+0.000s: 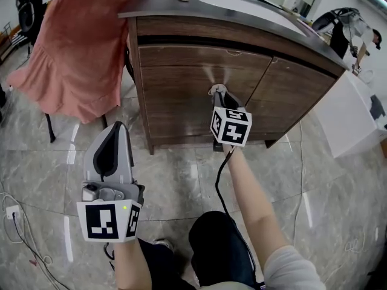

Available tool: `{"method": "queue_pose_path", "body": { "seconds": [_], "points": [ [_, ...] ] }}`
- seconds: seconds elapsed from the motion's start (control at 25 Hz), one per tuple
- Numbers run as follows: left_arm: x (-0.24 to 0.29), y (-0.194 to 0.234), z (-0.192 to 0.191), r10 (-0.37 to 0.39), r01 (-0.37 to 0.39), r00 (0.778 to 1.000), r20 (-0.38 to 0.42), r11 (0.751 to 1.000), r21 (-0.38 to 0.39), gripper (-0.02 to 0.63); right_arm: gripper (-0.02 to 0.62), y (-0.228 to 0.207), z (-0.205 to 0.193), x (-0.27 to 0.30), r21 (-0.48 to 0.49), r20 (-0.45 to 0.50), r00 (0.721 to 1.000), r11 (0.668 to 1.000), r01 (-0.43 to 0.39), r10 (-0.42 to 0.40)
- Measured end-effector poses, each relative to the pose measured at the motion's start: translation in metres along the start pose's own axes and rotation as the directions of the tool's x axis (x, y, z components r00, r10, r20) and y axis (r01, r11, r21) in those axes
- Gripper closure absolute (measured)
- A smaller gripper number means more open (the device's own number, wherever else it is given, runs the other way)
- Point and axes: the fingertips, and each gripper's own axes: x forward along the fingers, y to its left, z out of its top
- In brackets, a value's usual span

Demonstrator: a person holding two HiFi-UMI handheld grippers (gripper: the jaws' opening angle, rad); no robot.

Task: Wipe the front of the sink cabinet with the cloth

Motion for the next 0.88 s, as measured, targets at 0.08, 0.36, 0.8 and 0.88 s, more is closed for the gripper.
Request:
{"method": "queue_pose_path", "body": {
  "seconds": [0.08,0.36,0.8,0.88],
  "points": [
    [0.001,-0.001,-0.001,-0.004,0.004,1.000,-0.002,1.000,0.000,0.600,0.534,-0.017,-0.002,-0.001,0.002,-0.003,1.000,1.000,0.031,-0.031],
    [0.003,-0.005,-0.003,-0.015,0.015,1.000,-0.007,1.000,-0.001,0.600,0.534,-0.092,-0.012,-0.008,0.064,-0.033,0.985,0.983,0.170,-0.168],
    [0.004,-0.014,-0.005,-0.030,0.030,0.999,-0.021,0.999,0.012,0.600,0.535,-0.110,-0.045,-0.005,0.045,-0.073,0.982,0.983,0.180,-0.176],
    [0.004,-0.015,-0.005,-0.031,0.031,0.999,-0.025,0.999,0.016,0.600,0.535,-0.112,-0.061,-0.002,0.034,-0.108,0.978,0.982,0.184,-0.179]
  ]
}}
